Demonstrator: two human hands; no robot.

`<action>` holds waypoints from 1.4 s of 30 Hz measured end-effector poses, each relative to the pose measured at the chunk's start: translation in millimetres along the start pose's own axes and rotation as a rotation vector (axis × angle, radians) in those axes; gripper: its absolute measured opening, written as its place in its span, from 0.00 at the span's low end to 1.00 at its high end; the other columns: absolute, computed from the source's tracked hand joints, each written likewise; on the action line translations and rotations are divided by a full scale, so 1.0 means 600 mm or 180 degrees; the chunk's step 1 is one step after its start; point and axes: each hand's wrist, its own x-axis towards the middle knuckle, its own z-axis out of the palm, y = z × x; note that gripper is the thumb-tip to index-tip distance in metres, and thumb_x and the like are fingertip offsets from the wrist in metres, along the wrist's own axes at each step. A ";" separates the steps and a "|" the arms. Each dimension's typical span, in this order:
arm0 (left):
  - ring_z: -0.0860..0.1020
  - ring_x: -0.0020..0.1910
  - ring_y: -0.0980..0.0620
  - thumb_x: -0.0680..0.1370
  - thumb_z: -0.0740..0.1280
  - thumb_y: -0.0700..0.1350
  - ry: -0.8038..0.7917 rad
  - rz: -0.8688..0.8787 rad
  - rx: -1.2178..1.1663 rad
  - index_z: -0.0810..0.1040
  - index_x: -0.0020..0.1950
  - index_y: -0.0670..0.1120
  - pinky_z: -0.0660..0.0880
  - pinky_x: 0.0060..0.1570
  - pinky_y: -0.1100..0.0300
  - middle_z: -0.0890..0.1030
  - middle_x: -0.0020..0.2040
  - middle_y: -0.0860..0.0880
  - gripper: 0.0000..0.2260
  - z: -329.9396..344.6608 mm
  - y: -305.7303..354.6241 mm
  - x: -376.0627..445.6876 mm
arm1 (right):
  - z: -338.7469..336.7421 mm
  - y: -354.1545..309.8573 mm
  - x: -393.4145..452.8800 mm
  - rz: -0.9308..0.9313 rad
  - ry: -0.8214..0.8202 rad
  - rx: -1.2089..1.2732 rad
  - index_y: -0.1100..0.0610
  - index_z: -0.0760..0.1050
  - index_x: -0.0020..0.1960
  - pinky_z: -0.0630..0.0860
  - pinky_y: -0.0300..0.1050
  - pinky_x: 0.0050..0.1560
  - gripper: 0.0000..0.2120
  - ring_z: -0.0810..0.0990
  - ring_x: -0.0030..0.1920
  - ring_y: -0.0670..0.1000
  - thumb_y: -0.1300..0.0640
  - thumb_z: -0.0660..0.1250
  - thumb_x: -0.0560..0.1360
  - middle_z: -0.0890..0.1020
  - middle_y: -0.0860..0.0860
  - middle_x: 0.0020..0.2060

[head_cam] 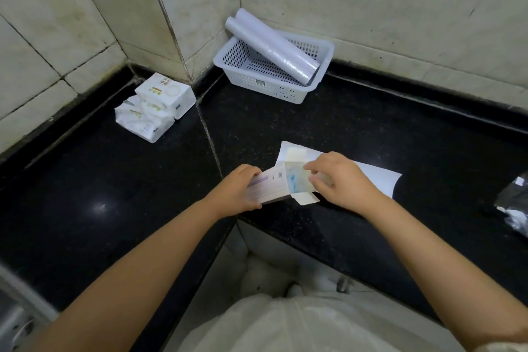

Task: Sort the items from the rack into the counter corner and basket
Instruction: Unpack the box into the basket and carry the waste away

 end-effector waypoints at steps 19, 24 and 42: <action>0.72 0.57 0.52 0.68 0.72 0.39 -0.0486 0.0155 0.0165 0.70 0.59 0.46 0.73 0.55 0.59 0.70 0.61 0.49 0.22 -0.022 0.015 0.029 | -0.007 -0.011 0.078 -0.0941 -0.1596 -0.2334 0.57 0.66 0.62 0.56 0.42 0.25 0.23 0.75 0.39 0.57 0.47 0.66 0.72 0.79 0.57 0.44; 0.72 0.54 0.52 0.68 0.73 0.40 -0.0531 0.0142 0.0145 0.71 0.57 0.47 0.73 0.52 0.61 0.71 0.58 0.49 0.20 -0.023 0.019 0.037 | 0.017 -0.003 0.071 -0.1133 -0.1495 -0.2575 0.62 0.70 0.56 0.56 0.42 0.25 0.14 0.78 0.45 0.60 0.55 0.59 0.75 0.80 0.58 0.45; 0.72 0.55 0.51 0.68 0.73 0.43 -0.0599 0.0022 0.0176 0.71 0.56 0.47 0.74 0.52 0.58 0.70 0.57 0.50 0.19 -0.033 0.013 0.037 | -0.029 0.017 0.037 -0.1341 -0.0091 -0.1836 0.52 0.81 0.32 0.67 0.34 0.20 0.10 0.78 0.25 0.49 0.56 0.79 0.54 0.78 0.49 0.24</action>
